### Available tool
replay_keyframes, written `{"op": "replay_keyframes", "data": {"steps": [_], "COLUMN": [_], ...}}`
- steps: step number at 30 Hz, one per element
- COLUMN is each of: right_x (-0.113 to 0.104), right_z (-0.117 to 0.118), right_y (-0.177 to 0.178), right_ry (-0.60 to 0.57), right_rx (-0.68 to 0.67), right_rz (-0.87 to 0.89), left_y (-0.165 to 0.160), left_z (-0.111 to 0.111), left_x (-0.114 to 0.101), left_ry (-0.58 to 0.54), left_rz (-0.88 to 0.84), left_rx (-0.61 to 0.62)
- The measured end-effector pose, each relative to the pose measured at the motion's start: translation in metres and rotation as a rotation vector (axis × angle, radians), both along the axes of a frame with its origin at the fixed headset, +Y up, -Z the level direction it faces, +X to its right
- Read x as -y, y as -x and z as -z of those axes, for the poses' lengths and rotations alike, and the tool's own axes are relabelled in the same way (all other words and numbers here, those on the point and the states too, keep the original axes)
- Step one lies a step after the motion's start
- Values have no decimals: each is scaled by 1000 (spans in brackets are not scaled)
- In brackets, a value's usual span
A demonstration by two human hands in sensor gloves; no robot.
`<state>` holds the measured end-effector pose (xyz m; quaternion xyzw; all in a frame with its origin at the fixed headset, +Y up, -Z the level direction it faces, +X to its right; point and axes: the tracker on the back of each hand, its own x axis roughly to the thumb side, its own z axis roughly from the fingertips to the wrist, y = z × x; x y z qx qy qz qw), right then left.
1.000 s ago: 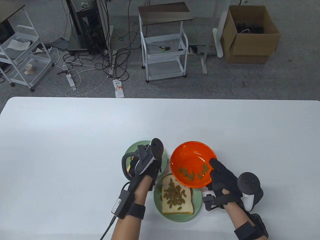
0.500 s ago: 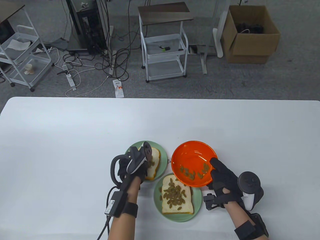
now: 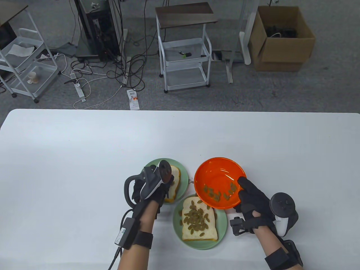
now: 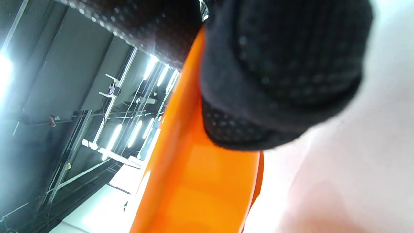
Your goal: Sprinkle raisins onto toast
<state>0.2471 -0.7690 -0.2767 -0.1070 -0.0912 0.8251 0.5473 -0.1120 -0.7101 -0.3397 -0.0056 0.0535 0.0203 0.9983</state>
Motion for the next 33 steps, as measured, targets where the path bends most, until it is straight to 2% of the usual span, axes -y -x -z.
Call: {"op": "replay_keyframes", "data": {"steps": [6,10,12,15,20,29,33], "right_x": [2,6,9,15,21,32,34], "right_z": [3,8,10,12,14,17,21], "right_y": [-12,-29,-37,-46,-57,-77,-78], "right_ry": [25,60,81,108,126,176,189], "right_rx": [36,93,112,142,205,298,234], "right_rz": [43,95,112,147,155,210,219], "left_y": [-4,10,17,26,32,38,40], "left_z": [-32,-58,-66,-71,-68,-66,-66], "left_x": [-22,-11,0,19,37,47,47], "left_ry": [-94,-150,-132,-87,-32,-25,-27], "left_rz": [-93,-232,-290,-368,-440,-440,-445], "left_rx": [163,269,291,302,331,357,369]}}
